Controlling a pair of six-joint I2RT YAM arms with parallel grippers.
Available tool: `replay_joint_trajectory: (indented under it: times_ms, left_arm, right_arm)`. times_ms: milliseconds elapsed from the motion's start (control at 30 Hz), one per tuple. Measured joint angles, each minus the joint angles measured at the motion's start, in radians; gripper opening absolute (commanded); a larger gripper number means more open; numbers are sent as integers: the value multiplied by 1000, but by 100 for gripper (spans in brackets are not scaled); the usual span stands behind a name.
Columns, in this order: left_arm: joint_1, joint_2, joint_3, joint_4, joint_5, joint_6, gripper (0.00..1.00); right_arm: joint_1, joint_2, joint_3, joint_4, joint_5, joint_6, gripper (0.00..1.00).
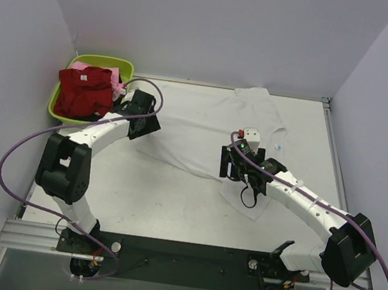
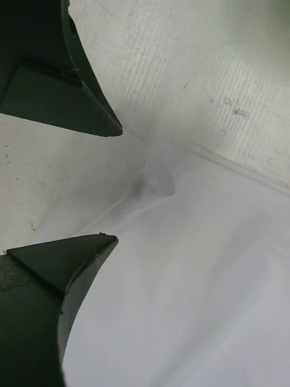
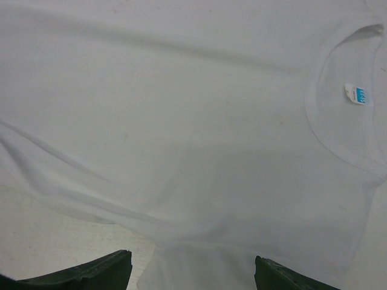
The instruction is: Fold and stack the t-shirts
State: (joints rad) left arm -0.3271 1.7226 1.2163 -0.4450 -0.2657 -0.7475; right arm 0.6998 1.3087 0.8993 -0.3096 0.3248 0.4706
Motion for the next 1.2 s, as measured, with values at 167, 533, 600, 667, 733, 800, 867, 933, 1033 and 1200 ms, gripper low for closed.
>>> replay_joint_trajectory:
  times_ms: [167,533,600,667,733,800,867,933,1033,1200]
  left_arm:
    - [-5,-48,6,-2,0,0,76]
    - [-7,-79,13,-4,0,0,75]
    - [-9,-53,23,-4,0,0,72]
    - [-13,-8,42,-3,0,0,67]
    - [-18,43,62,-1,0,0,62]
    - [-19,78,72,0,0,-2,56]
    - [-22,110,82,0,0,-2,54]
    - [-23,135,91,-2,0,-1,52]
    - [-23,159,112,-2,0,-1,51]
    - [-23,174,122,0,0,-1,49]
  right_arm:
    - [9,2,0,0,-1,0,82]
    - [16,14,0,8,-3,1,82]
    - [18,14,-1,8,-5,1,82]
    - [21,14,-3,9,-5,1,82]
    - [22,14,-8,10,-4,0,82]
    - [22,14,-11,11,-4,0,82]
    - [22,14,-14,13,-4,0,81]
    - [22,15,-17,14,-4,0,81]
    - [22,23,-17,15,-4,0,82]
    - [22,39,-19,16,-5,0,82]
